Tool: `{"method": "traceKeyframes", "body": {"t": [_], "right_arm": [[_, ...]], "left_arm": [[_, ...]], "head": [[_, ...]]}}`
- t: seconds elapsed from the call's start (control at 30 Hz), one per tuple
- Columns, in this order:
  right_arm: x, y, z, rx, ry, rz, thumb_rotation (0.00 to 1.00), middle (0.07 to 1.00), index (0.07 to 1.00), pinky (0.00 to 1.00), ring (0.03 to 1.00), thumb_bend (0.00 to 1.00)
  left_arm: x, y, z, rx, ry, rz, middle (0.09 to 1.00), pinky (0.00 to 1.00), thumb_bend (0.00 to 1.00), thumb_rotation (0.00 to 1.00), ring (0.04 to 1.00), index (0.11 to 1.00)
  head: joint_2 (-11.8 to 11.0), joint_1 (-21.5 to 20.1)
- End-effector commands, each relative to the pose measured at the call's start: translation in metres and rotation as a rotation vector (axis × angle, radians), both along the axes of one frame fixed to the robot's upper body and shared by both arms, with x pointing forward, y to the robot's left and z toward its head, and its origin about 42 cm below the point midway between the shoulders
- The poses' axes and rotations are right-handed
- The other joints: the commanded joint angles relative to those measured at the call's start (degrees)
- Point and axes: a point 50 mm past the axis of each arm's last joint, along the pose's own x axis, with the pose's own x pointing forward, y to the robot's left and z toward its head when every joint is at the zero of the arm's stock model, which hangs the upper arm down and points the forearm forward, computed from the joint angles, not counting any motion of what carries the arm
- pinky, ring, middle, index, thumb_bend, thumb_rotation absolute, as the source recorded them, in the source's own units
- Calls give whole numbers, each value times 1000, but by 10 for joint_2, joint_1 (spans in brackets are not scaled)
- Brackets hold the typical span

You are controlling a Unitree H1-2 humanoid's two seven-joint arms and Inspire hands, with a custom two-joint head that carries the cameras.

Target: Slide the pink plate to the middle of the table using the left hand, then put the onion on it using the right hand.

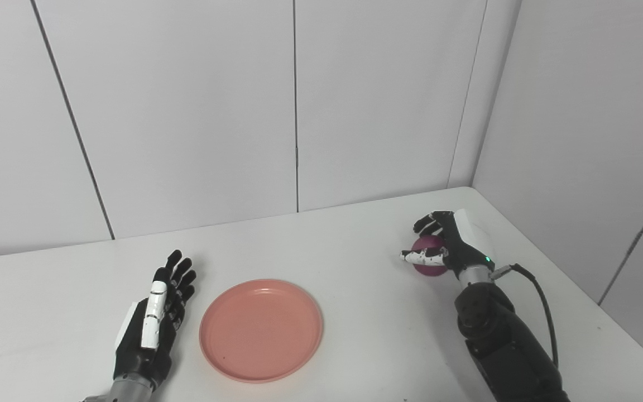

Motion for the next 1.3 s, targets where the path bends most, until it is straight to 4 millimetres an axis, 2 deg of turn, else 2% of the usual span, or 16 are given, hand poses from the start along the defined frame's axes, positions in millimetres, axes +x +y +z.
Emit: {"method": "traceKeyframes", "body": {"t": [0.0,0.4,0.6,1.0,1.27], "right_arm": [[8,7,35,-22,-169,54,0,528,527,293,427,489],[3,41,56,26,-267,156,0,534,526,294,433,486],[0,72,61,73,-273,250,0,482,554,290,402,484],[-5,147,51,113,-248,449,0,508,554,281,410,483],[-2,180,40,130,-238,543,0,503,552,298,427,487]], "left_arm": [[11,-5,24,-11,-89,-5,981,1000,633,1000,977,964],[11,-7,26,-17,-84,-5,980,1000,634,1000,975,961],[10,-9,25,-17,-83,-9,983,1000,636,1000,979,968],[8,-11,25,-21,-83,-9,981,1000,645,1000,980,964],[6,-15,27,-12,-86,-9,984,1000,646,1000,979,969]], "head": [[0,1],[1,6],[2,11],[6,20],[10,33]]}}
